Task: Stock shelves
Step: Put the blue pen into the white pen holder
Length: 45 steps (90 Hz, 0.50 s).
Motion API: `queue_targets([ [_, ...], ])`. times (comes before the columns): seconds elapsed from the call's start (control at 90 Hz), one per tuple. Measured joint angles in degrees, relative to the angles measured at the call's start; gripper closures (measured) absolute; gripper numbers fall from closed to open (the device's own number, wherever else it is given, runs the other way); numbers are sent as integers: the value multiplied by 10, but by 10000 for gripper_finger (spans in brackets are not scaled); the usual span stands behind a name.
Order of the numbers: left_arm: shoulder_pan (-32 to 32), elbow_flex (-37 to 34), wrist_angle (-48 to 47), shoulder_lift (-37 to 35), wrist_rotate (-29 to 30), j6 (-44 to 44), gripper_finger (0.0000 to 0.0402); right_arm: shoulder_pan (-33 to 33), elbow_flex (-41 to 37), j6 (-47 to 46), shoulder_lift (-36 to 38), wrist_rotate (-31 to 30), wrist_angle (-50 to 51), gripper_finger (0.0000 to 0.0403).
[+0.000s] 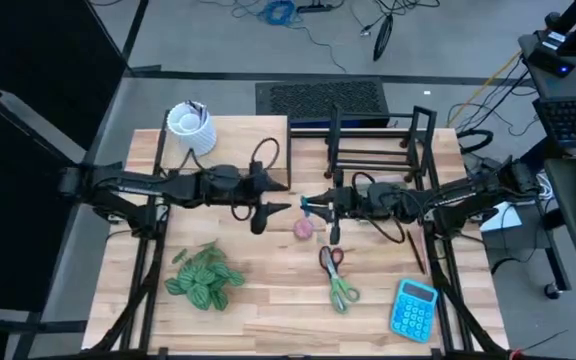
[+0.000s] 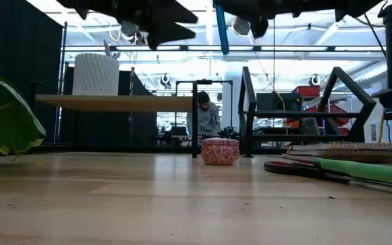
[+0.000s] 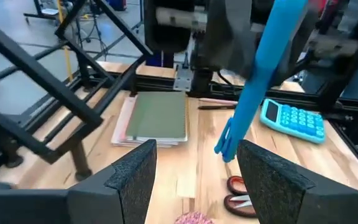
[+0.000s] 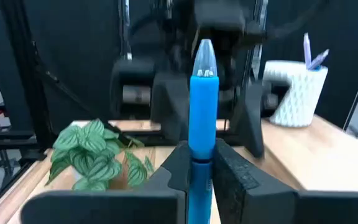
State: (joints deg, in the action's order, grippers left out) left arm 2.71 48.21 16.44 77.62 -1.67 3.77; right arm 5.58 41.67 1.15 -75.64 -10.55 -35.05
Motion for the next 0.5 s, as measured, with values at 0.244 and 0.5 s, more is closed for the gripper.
queue_targets([
  [0.244,-18,0,148,66,-13,5,192,0,0,0,0,0,-3,381],
  [0.5,-28,14,188,102,-16,18,197,0,0,0,0,0,1,381],
])
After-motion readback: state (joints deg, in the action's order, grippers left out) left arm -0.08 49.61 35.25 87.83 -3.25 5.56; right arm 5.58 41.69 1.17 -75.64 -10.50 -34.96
